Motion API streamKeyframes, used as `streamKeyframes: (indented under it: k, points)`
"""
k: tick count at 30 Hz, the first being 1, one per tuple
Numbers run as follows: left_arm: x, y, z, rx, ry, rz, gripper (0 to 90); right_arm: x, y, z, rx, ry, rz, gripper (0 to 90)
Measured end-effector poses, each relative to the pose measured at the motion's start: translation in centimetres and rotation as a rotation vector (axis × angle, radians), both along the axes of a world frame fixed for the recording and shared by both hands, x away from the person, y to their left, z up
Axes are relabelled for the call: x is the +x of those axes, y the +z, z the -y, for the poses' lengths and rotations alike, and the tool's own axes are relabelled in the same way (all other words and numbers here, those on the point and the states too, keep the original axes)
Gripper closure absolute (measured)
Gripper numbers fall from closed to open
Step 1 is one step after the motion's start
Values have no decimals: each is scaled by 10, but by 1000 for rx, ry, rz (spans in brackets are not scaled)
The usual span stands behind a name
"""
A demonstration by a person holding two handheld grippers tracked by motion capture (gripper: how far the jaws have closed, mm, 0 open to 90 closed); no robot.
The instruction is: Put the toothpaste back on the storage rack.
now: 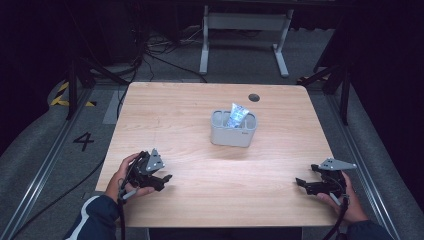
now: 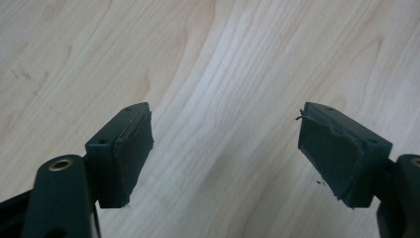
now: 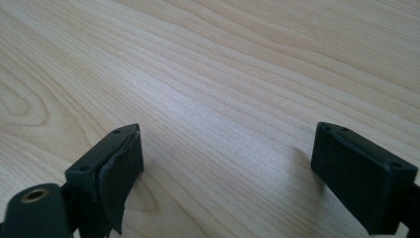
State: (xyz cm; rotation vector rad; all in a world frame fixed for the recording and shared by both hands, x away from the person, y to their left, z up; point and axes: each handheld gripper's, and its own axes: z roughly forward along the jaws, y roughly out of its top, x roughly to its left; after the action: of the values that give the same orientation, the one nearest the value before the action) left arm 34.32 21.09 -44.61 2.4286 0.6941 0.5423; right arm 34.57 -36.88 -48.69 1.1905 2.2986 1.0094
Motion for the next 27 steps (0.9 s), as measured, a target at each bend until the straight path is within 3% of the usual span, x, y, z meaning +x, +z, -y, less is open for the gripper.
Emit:
streamKeyframes:
  k: [6,9,14,15,17,27]
  points:
    - [-9,-13,-22,-29,47,-60,191,0,0,0,0,2,-1,129]
    - [-11,-22,-30,-55,86,-110,198,0,0,0,0,4,0,129]
    - [-12,-29,-45,-165,130,-153,178,0,0,0,0,5,0,130]
    - [-12,-31,-47,-183,130,-154,169,0,0,1,0,5,0,131]
    - [-15,-36,-50,-219,123,-117,154,-1,0,1,-1,6,1,131]
    - [-16,-36,-49,-220,138,-113,147,-1,0,1,0,4,0,130]
